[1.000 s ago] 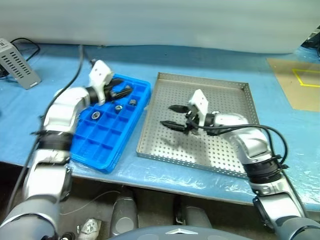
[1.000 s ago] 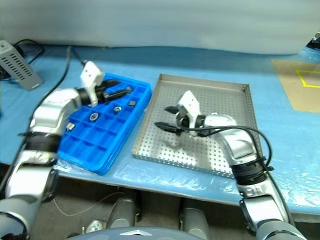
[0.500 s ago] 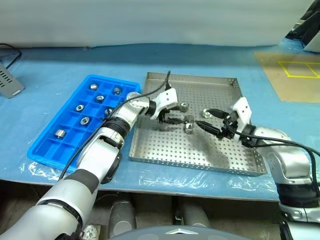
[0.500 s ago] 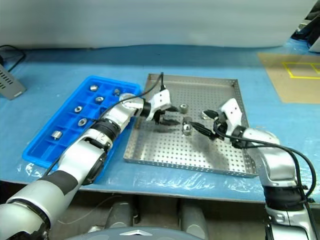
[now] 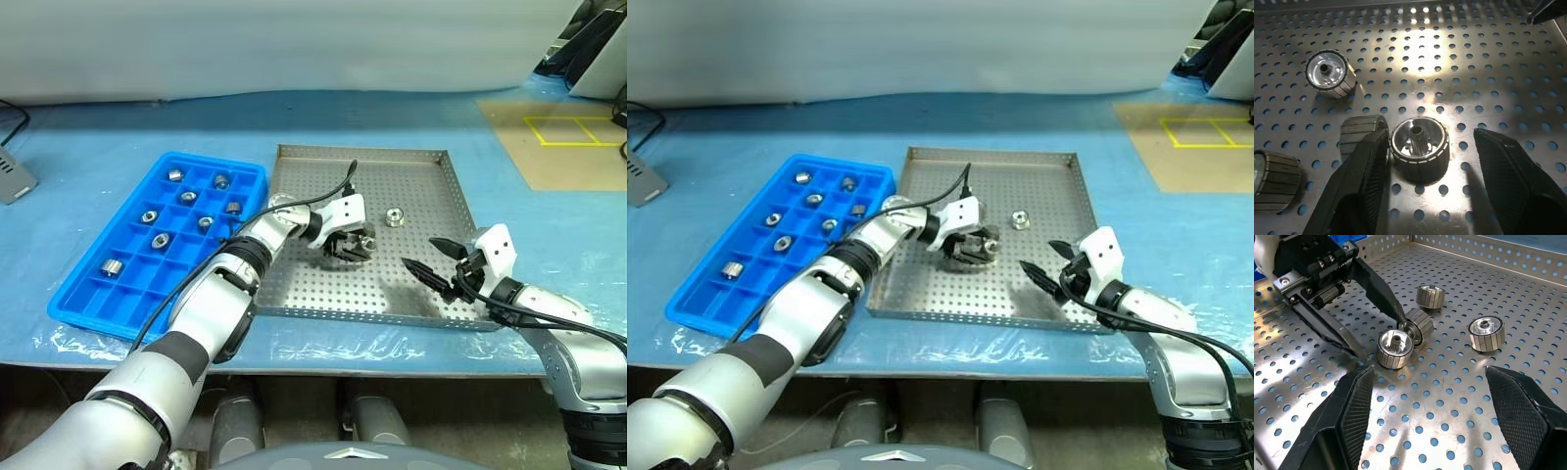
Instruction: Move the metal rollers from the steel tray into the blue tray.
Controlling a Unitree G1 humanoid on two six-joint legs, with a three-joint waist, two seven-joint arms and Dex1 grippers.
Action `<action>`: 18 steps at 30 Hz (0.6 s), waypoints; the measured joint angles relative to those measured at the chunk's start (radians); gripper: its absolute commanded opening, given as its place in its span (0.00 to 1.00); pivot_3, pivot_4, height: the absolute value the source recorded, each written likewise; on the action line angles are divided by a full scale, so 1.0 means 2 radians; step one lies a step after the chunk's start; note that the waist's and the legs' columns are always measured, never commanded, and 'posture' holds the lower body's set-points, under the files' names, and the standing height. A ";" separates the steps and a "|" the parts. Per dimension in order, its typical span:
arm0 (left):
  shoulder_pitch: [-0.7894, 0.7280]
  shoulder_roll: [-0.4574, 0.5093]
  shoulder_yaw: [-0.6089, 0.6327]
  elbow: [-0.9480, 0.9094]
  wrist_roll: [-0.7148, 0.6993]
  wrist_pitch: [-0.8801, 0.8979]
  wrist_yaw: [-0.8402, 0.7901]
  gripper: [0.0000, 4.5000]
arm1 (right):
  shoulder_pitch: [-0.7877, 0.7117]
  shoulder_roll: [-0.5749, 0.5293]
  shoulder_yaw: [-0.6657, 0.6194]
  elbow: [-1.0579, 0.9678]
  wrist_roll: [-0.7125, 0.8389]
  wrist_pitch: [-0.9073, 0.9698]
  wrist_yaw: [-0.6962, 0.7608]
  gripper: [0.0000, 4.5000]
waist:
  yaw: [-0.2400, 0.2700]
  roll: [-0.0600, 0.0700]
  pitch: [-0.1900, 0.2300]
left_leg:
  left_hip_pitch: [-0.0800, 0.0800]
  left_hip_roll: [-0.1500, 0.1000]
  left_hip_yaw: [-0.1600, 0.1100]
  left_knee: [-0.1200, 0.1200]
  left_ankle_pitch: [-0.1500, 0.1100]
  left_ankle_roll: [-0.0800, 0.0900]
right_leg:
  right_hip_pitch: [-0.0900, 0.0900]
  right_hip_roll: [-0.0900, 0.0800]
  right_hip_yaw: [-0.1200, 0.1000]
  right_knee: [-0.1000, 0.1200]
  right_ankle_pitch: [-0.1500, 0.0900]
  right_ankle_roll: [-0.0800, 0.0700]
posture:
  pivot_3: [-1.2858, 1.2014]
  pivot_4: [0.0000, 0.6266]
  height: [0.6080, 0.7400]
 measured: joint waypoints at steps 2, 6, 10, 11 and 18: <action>-0.003 -0.002 0.000 0.006 0.007 -0.006 0.016 0.67 | 0.000 0.000 0.001 0.000 0.000 -0.002 -0.004 0.84 | -0.002 0.000 0.000 | 0.000 0.000 0.000 0.000 0.000 0.001 | 0.000 0.000 0.000 -0.001 0.000 0.000 | 0.29 0.24 1.00; -0.002 -0.012 0.000 0.019 0.019 -0.010 0.033 0.67 | -0.001 0.001 0.005 -0.005 0.000 0.001 -0.014 0.84 | -0.004 0.000 0.000 | -0.002 0.000 0.000 0.000 -0.001 0.002 | -0.001 0.000 -0.001 -0.002 0.000 0.001 | 0.29 0.24 1.00; 0.002 -0.020 0.000 0.020 0.023 -0.016 0.030 0.67 | -0.002 0.001 0.009 -0.021 0.001 0.011 -0.025 0.84 | -0.004 0.000 0.000 | -0.002 0.000 0.000 0.000 -0.001 0.002 | -0.001 0.000 -0.001 -0.002 0.000 0.001 | 0.29 0.24 1.00; 0.005 -0.021 0.000 0.020 0.024 -0.018 0.029 0.67 | -0.002 0.001 0.009 -0.025 0.001 0.014 -0.027 0.84 | -0.004 0.000 0.000 | -0.002 0.000 0.000 0.000 -0.001 0.002 | -0.001 0.000 -0.001 -0.002 0.000 0.001 | 0.29 0.24 1.00; 0.014 -0.020 0.000 0.011 0.029 -0.024 0.018 0.62 | -0.005 0.001 0.009 -0.045 0.003 0.034 -0.046 0.84 | -0.005 0.000 0.000 | -0.001 0.000 0.000 0.000 -0.001 0.002 | 0.000 -0.001 0.000 -0.002 -0.001 0.001 | 0.28 0.24 1.00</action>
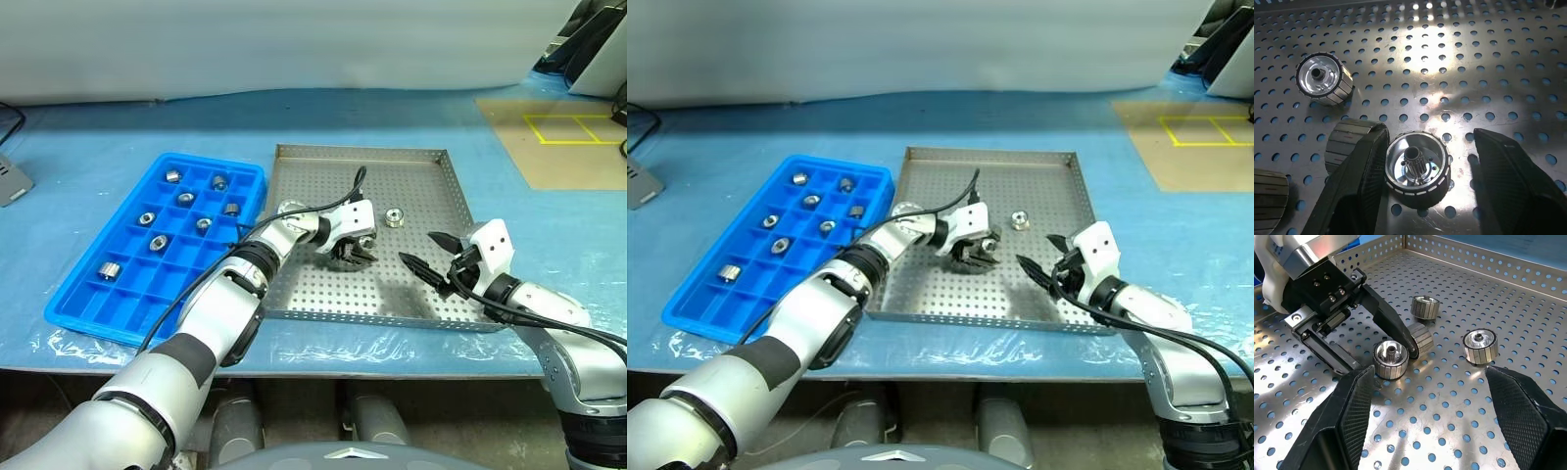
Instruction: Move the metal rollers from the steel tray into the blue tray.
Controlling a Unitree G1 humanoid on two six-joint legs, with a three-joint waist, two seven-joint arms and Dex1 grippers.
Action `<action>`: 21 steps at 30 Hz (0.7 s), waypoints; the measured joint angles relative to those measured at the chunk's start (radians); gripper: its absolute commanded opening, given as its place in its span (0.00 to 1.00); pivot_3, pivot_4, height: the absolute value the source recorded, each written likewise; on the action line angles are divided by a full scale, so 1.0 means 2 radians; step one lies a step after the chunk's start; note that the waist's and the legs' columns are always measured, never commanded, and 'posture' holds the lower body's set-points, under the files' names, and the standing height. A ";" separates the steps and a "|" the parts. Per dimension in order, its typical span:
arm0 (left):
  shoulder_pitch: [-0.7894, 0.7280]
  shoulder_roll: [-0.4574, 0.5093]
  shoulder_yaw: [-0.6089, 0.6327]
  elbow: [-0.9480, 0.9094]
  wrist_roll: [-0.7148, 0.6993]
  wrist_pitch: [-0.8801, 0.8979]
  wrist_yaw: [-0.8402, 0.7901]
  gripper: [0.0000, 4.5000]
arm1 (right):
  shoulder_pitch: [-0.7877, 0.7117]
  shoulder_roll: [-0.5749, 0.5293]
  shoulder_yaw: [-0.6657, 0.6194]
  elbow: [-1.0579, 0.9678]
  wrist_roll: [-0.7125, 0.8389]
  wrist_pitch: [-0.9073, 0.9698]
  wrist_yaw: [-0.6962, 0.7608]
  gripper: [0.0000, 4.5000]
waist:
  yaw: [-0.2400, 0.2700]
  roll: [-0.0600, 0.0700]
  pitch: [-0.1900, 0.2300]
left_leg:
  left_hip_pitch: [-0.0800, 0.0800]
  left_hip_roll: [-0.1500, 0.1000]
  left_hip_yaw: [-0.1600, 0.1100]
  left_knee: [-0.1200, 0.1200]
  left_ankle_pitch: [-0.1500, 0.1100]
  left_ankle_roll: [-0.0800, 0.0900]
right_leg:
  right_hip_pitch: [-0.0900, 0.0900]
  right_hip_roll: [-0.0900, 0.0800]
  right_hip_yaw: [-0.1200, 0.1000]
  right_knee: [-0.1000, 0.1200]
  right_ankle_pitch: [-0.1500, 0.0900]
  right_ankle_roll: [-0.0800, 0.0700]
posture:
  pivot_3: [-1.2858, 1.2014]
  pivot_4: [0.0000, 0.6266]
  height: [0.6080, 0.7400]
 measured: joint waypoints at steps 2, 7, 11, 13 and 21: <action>0.002 0.001 0.001 -0.001 0.000 -0.001 -0.003 0.54 | -0.002 0.000 0.000 -0.002 0.000 0.005 -0.002 0.84 | 0.000 0.000 0.000 | 0.000 0.000 0.000 0.000 0.000 0.000 | 0.000 0.000 0.000 0.000 0.000 0.000 | 0.29 0.24 1.00; 0.002 0.001 0.001 -0.002 0.005 -0.001 0.014 0.35 | -0.011 0.000 0.000 -0.005 0.000 0.014 -0.007 0.84 | -0.001 0.000 0.000 | 0.000 0.000 0.000 0.000 0.000 0.000 | 0.000 0.000 0.000 0.000 0.000 0.000 | 0.29 0.24 1.00; 0.002 0.000 0.000 -0.002 0.009 -0.001 0.022 0.35 | -0.017 0.000 0.001 -0.007 0.001 0.017 -0.009 0.84 | -0.001 0.000 0.000 | 0.000 0.000 0.000 0.000 0.000 0.000 | 0.000 0.000 0.000 0.000 0.000 0.000 | 0.29 0.24 1.00; 0.002 0.000 0.000 -0.002 0.010 -0.001 0.022 0.35 | -0.017 0.000 0.001 -0.007 0.001 0.018 -0.010 0.84 | -0.001 0.000 0.000 | 0.000 0.000 0.000 0.000 0.000 0.000 | 0.000 -0.001 0.000 0.000 0.000 0.000 | 0.29 0.24 1.00; 0.005 0.001 0.010 -0.004 0.007 -0.001 0.028 0.35 | -0.022 0.000 0.001 -0.007 0.003 0.019 -0.010 0.84 | -0.001 0.000 0.000 | 0.000 -0.001 0.000 0.000 0.000 0.000 | 0.000 -0.001 0.000 0.000 0.000 0.000 | 0.29 0.24 1.00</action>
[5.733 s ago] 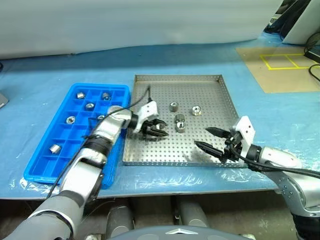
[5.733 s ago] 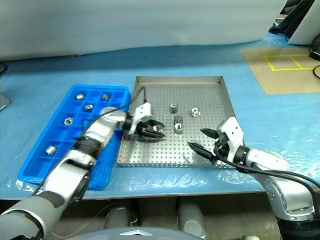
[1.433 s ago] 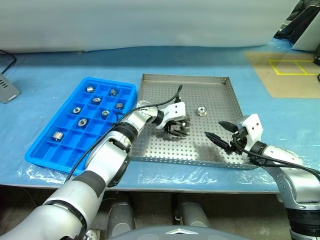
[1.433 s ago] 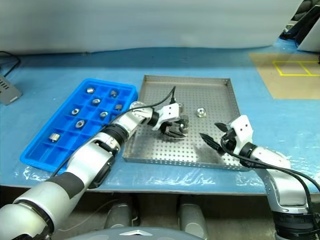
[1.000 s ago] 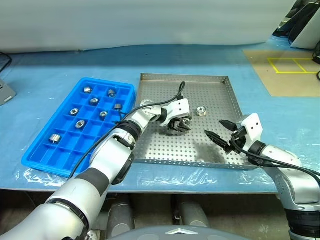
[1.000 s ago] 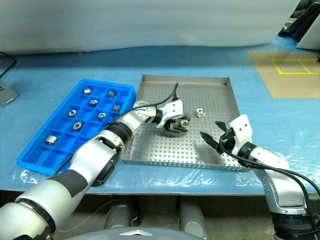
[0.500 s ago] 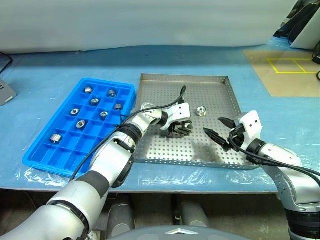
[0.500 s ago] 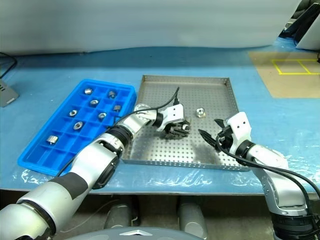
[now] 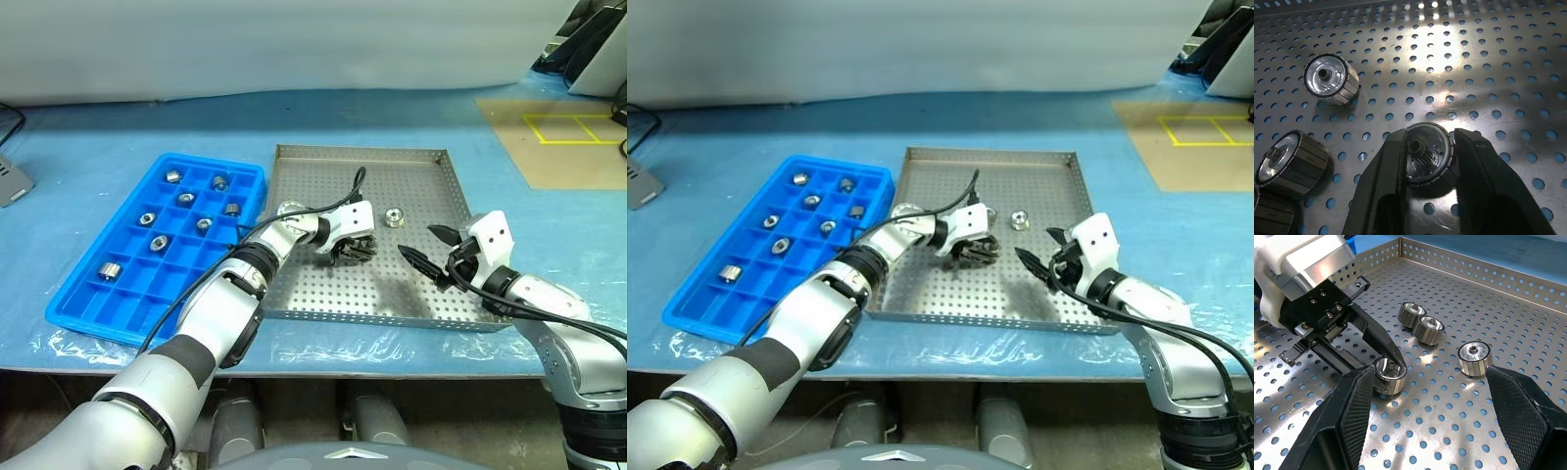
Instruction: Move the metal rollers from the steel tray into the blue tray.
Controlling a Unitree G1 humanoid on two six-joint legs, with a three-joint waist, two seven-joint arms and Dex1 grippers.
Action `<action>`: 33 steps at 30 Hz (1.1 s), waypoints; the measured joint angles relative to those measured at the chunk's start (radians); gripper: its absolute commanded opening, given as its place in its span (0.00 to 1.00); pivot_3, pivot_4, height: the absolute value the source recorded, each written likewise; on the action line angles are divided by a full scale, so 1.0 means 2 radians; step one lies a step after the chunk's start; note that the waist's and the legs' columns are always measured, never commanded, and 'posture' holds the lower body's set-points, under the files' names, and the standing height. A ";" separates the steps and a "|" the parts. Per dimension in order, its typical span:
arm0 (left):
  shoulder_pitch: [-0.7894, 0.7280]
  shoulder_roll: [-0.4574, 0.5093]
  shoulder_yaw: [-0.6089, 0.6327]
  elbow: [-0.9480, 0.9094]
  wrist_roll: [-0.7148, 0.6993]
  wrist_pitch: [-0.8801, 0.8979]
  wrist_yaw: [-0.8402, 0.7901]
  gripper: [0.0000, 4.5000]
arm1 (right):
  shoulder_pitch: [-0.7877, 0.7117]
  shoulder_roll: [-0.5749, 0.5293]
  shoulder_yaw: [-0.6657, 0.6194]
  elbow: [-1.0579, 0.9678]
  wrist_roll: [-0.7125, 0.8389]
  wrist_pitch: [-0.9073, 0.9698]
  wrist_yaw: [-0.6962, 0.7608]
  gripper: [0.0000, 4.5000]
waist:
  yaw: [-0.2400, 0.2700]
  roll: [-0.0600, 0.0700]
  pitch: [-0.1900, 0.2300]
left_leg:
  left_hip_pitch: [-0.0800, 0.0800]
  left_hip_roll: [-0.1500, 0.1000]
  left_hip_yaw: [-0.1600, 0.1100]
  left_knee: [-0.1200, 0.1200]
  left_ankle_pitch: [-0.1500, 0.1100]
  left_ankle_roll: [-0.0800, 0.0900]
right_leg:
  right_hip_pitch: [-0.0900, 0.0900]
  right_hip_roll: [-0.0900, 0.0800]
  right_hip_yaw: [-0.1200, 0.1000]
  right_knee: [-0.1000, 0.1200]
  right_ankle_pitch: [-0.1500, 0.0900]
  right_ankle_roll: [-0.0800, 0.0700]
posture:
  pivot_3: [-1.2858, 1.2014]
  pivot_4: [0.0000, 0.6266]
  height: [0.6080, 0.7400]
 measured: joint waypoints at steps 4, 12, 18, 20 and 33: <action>0.004 0.011 0.031 -0.010 -0.031 0.023 -0.019 0.35 | -0.007 0.001 0.002 0.000 0.004 0.001 0.000 0.84 | 0.000 0.000 0.000 | -0.001 0.000 0.000 -0.001 0.000 0.000 | -0.002 0.000 0.000 0.000 0.000 0.000 | 0.30 0.24 1.00; 0.025 0.052 0.124 -0.222 -0.185 0.226 -0.098 0.35 | -0.026 0.007 0.031 0.011 0.014 0.001 0.022 0.84 | 0.002 0.000 0.000 | -0.003 0.000 0.001 -0.002 0.000 0.001 | -0.004 0.000 0.000 0.000 0.000 0.000 | 0.32 0.24 1.00; 0.072 0.087 0.131 -0.374 -0.261 0.375 -0.105 0.35 | -0.054 0.006 0.056 0.044 0.007 -0.008 0.041 0.84 | 0.002 0.001 0.001 | -0.003 0.000 0.003 -0.001 0.000 0.000 | -0.004 0.000 0.000 0.001 0.000 0.000 | 0.33 0.24 1.00; 0.079 0.094 0.125 -0.372 -0.253 0.370 -0.086 0.35 | -0.064 0.007 0.060 0.057 0.002 -0.014 0.043 0.84 | 0.003 0.001 0.001 | -0.003 0.000 0.003 -0.001 0.000 0.000 | -0.004 0.000 0.000 0.001 0.000 0.000 | 0.34 0.24 1.00; 0.132 0.098 0.009 -0.323 -0.170 0.268 -0.083 0.39 | -0.040 0.003 0.032 0.063 0.009 -0.022 0.048 0.84 | 0.003 0.001 0.001 | -0.003 0.000 0.003 -0.001 0.000 0.001 | -0.004 0.000 0.000 0.000 0.000 0.000 | 0.32 0.24 1.00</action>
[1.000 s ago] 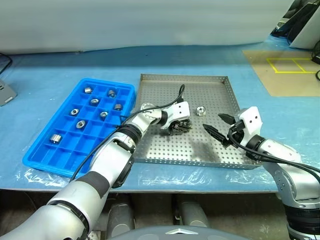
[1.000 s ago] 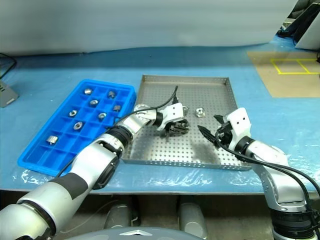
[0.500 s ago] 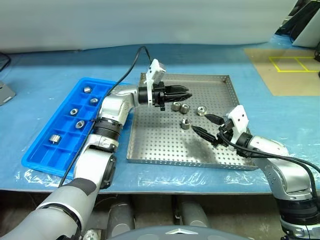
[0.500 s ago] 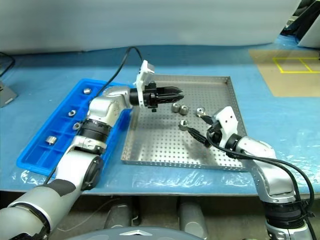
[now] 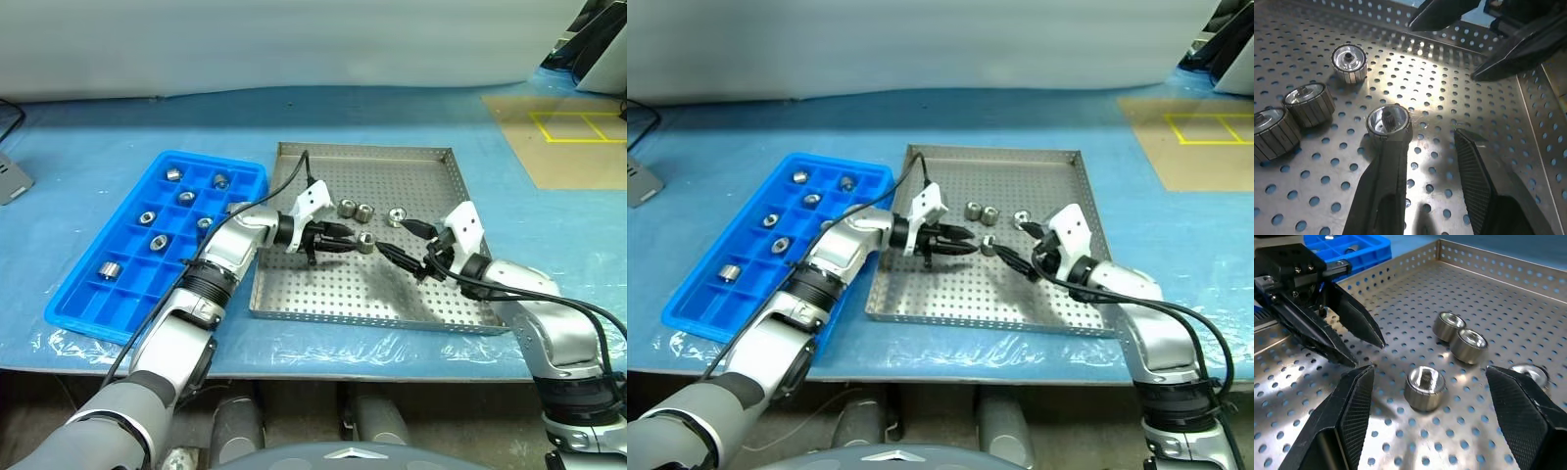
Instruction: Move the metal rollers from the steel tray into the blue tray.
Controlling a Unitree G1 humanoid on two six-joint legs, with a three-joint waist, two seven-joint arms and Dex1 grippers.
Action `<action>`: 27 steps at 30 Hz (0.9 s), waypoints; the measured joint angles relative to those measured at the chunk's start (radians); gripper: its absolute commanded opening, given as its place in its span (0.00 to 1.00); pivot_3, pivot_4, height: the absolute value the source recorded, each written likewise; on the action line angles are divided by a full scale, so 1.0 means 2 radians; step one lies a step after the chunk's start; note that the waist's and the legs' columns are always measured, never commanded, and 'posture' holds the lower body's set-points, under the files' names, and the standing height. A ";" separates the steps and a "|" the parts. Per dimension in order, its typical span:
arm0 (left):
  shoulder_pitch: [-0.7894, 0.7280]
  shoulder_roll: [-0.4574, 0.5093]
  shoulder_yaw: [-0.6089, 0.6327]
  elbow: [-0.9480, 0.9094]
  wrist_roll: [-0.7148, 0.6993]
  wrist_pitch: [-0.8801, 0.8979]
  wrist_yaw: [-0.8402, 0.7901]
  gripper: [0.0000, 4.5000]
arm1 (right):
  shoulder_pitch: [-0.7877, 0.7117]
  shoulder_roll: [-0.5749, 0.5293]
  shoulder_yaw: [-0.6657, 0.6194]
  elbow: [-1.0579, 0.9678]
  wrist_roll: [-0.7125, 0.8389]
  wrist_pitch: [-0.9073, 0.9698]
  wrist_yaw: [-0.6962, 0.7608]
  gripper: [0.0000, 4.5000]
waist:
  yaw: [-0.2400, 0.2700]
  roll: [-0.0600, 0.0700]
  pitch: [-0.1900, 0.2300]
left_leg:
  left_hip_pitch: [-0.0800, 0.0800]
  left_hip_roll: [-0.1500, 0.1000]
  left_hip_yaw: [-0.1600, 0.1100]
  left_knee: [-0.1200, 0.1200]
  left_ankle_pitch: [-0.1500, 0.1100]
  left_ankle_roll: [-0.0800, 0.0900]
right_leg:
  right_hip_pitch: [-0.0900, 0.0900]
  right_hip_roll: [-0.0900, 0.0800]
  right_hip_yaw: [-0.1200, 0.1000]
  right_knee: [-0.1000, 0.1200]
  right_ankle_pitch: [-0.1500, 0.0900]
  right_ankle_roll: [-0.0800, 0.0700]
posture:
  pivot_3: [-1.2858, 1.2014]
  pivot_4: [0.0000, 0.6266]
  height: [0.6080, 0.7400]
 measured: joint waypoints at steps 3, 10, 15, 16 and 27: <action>-0.035 -0.015 0.022 0.050 -0.007 -0.015 0.013 0.53 | 0.019 -0.001 -0.013 -0.009 0.001 0.001 -0.007 0.84 | -0.001 0.000 0.000 | 0.000 0.000 0.000 0.001 0.000 0.000 | 0.000 0.000 0.000 0.001 0.000 0.000 | 0.31 0.24 1.00; -0.073 -0.044 0.031 0.142 0.009 -0.064 0.037 0.84 | 0.049 0.001 -0.019 -0.042 0.002 0.004 -0.027 0.84 | -0.004 0.000 0.000 | 0.000 0.000 0.000 0.000 0.000 0.000 | 0.000 0.000 0.000 0.000 0.000 0.001 | 0.29 0.24 1.00; -0.064 -0.063 0.013 0.143 0.011 -0.059 -0.011 0.84 | 0.054 0.001 -0.019 -0.043 0.002 0.005 -0.035 0.84 | -0.005 0.000 0.000 | -0.001 0.000 0.000 0.000 0.000 0.001 | -0.001 0.000 0.000 0.000 0.000 0.001 | 0.29 0.24 1.00; -0.062 -0.066 0.010 0.141 0.012 -0.059 -0.017 0.84 | 0.055 0.001 -0.019 -0.044 0.002 0.005 -0.036 0.84 | -0.005 0.000 0.000 | -0.001 0.000 0.000 0.000 0.000 0.001 | -0.001 0.000 0.000 0.000 0.000 0.001 | 0.29 0.24 1.00; -0.084 -0.078 0.014 0.230 0.060 -0.131 0.049 0.84 | 0.067 0.001 -0.019 -0.047 -0.003 0.005 -0.040 0.84 | -0.016 0.000 0.000 | 0.000 -0.001 0.000 0.001 -0.001 0.001 | 0.001 0.000 0.000 0.000 0.000 0.001 | 0.29 0.24 1.00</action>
